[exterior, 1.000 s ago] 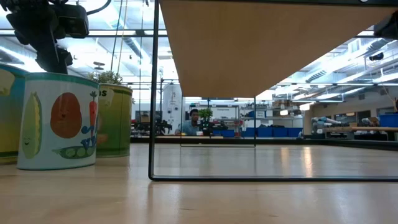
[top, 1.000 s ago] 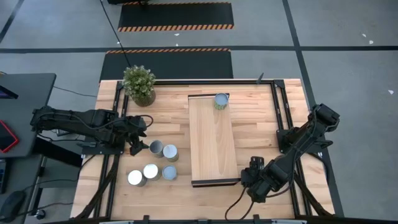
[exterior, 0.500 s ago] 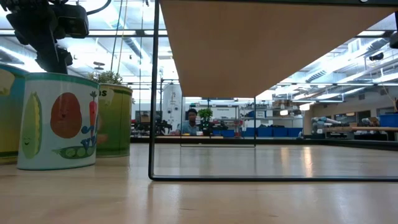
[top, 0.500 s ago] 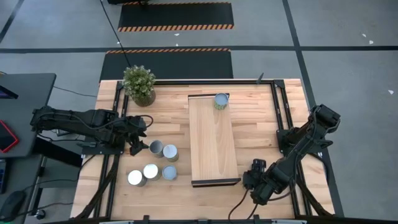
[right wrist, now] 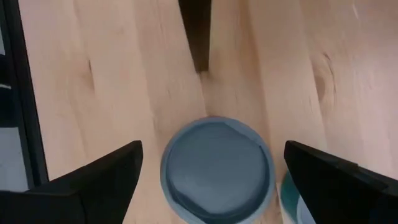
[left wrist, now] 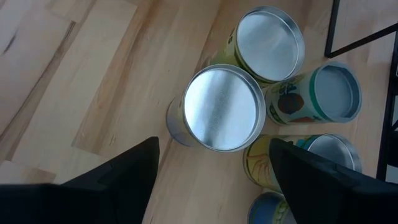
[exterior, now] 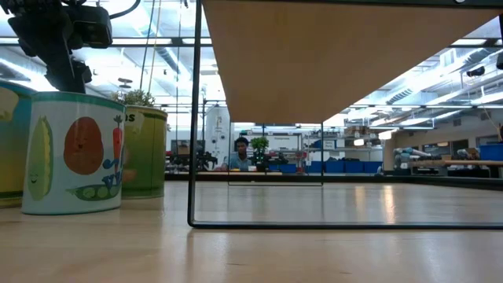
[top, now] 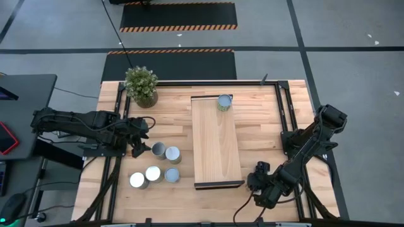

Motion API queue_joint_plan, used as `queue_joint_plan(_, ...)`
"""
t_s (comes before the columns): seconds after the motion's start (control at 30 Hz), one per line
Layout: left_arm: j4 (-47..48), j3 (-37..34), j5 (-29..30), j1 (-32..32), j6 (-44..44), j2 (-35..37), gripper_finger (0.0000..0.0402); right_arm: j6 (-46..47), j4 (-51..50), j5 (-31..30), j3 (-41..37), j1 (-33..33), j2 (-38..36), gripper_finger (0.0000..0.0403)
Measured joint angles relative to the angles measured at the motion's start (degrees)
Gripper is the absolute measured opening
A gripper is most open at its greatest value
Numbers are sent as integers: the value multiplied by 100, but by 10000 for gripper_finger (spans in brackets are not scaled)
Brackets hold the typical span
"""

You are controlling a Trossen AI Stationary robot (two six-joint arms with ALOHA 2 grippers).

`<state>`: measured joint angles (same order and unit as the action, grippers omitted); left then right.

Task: Pick and place cans onto a shelf
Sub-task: Put the canned tomatoes on the shelf

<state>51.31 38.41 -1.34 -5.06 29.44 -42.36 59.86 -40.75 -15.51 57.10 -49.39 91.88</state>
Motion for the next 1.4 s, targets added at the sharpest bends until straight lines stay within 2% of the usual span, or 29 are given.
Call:
queue_joint_plan(0.37,4,0,0,0,97,-1,309,-94,377,106,-491,-13,-3,391)
queue_joint_plan(0.67,7,0,122,0,-41,-1,309,-26,447,221,-601,213,-20,291)
queue_joint_plan(0.8,4,0,125,0,152,-1,309,-2,178,322,-599,426,-440,290)
queue_joint_plan(0.93,-39,0,168,0,150,-1,309,-2,-808,18,-568,658,-1197,292)
queue_joint_plan(1.13,-213,0,735,0,-30,-1,309,-487,-1910,-102,-568,1396,-2439,310)
queue_joint_plan(1.27,-466,0,1107,0,-2,-1,309,-1601,-1881,61,-461,2220,-3041,307)
queue_joint_plan(1.4,-646,0,1123,2,188,-1,309,-2779,-1984,210,149,3219,-3093,307)
